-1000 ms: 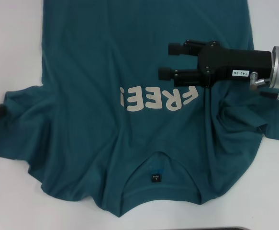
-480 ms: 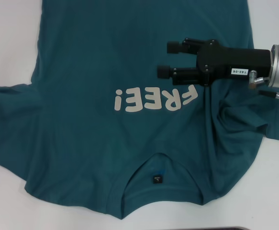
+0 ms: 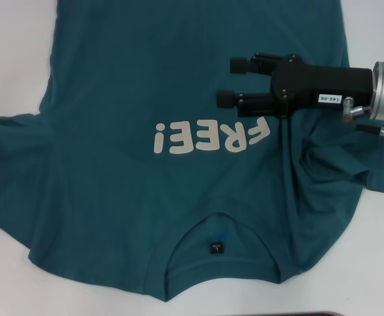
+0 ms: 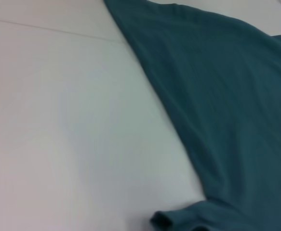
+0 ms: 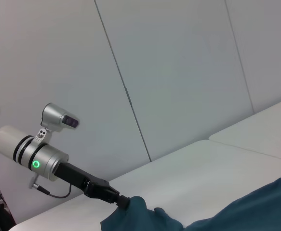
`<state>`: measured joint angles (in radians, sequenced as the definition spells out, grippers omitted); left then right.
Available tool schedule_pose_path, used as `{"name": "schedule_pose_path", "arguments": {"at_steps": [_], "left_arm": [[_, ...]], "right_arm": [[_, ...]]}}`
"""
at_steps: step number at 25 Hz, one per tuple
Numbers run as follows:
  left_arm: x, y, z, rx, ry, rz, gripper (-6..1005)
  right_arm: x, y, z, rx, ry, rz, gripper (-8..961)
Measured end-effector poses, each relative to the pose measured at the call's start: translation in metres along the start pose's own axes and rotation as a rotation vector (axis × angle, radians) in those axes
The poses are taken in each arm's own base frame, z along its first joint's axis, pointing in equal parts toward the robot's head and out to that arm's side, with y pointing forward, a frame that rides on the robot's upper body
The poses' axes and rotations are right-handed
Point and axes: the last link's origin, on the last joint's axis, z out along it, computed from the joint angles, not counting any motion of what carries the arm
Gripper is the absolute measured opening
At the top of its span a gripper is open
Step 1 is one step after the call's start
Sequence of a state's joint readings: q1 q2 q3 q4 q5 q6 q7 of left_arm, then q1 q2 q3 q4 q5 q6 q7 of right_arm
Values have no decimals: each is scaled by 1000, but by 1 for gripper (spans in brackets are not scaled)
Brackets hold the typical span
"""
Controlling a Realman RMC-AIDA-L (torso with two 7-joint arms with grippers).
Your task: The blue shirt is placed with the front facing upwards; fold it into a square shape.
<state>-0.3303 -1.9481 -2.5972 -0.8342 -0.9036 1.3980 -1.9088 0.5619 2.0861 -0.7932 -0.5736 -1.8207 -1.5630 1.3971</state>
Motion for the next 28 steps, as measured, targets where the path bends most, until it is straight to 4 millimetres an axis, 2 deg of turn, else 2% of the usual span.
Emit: {"name": "schedule_pose_path", "arguments": {"at_steps": [18,28], "left_arm": [[19,53,19,-232,-28,-24,0],[32,63,9,-246,8,1,1]], "right_arm": [[0,0,0,-3,3,0,914],[2,1,0,-1,4,4,914]]}}
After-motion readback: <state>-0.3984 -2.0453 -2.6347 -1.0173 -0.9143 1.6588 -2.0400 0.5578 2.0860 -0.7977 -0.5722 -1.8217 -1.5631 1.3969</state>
